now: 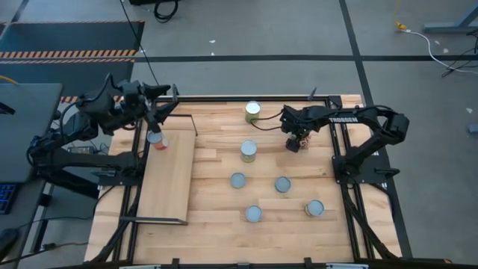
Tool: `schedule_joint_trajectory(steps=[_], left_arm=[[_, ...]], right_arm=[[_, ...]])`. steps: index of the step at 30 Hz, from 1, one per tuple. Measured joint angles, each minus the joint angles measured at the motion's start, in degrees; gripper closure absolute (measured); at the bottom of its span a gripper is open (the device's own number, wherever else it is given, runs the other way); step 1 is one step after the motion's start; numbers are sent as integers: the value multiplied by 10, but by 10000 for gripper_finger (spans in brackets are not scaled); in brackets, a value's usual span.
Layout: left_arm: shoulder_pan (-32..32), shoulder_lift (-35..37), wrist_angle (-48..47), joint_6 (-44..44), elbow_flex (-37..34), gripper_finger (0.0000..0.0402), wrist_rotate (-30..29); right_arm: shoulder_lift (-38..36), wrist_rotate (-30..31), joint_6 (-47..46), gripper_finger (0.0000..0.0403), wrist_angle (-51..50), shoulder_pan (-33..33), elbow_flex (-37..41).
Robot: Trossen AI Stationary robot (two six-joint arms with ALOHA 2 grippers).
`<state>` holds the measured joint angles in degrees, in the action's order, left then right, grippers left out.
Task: Pick and place cans onto a shelf
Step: Put the canned spaghetti sauce on the shelf
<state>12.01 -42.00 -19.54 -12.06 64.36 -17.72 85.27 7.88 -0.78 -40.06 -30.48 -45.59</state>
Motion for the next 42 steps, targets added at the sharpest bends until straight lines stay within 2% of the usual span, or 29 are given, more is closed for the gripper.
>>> schedule_joint_trajectory(steps=[5, 8, 11, 16, 22, 25, 30, 34, 42], left_arm=[[0, 0, 11, -2, 0, 47, 5], [0, -1, 11, 18, 0, 47, 49], [0, -5, 13, 19, 0, 47, 59], [1, -9, -5, 18, 0, 47, 53], [0, 0, -44, -10, 0, 47, 54], [0, 13, -65, -15, -1, 47, 76], [0, 37, -70, -6, -1, 47, 136], [0, 56, -89, -6, 0, 47, 170], [0, 61, -156, -28, 0, 47, 200]], right_arm=[[0, 1, -41, 41, 11, -11, 18], [0, 0, -72, 54, 24, -13, 20], [0, -13, -89, 69, 33, -13, 5], [0, -15, -83, 100, 61, 6, -74], [0, -1, -38, 103, 196, 51, -182], [13, 2, -37, 104, 259, 88, -232], [84, 16, -43, 104, 347, 180, -300], [166, 31, -90, 103, 430, 247, -340], [305, 139, -141, 103, 579, 335, -363]])
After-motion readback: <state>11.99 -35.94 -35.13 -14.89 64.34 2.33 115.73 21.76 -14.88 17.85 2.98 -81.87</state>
